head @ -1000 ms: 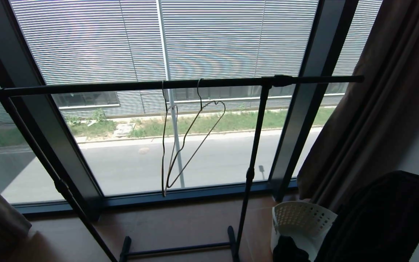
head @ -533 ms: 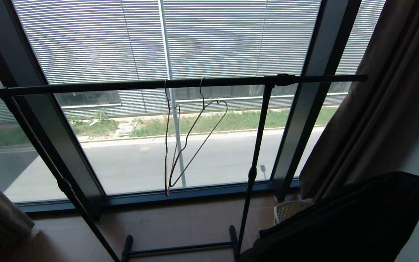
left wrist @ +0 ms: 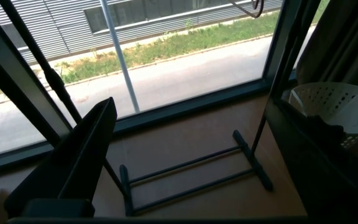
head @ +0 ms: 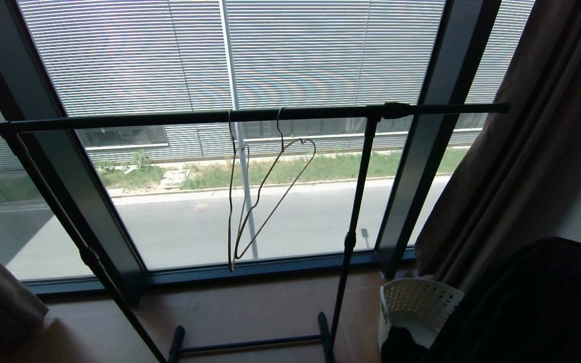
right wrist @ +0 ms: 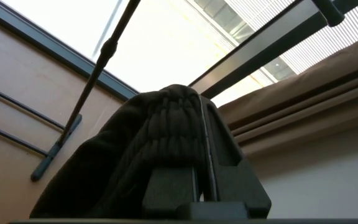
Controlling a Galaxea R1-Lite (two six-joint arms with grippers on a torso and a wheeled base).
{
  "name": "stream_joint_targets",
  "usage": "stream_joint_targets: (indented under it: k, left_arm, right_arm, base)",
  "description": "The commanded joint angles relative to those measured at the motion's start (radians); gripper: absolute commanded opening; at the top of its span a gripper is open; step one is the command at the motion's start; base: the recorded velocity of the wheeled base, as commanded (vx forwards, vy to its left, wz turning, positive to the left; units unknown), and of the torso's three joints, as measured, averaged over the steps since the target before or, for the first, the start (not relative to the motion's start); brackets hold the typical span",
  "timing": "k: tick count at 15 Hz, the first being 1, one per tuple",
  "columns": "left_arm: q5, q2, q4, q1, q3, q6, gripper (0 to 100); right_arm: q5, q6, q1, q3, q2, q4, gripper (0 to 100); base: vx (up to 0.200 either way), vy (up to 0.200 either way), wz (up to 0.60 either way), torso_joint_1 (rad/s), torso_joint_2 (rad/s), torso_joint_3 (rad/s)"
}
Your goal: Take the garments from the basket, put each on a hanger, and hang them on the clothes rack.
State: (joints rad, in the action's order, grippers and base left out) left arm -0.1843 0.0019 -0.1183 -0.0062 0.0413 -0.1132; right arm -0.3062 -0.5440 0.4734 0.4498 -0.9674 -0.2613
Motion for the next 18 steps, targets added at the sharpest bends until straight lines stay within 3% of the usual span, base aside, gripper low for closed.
stream_joint_targets:
  k: [1, 18]
  left_arm:
    - [0.000, 0.000, 0.000, 0.000, 0.000, 0.000, 100]
    - [0.000, 0.000, 0.000, 0.000, 0.002, 0.000, 100]
  right_arm:
    - [-0.004, -0.002, -0.035, 0.001, -0.025, -0.001, 0]
    - [-0.004, -0.004, -0.050, 0.000, -0.031, -0.004, 0]
  base:
    - [0.000, 0.000, 0.60, 0.007, 0.00, 0.002]
    - [0.000, 0.000, 0.00, 0.000, 0.00, 0.000]
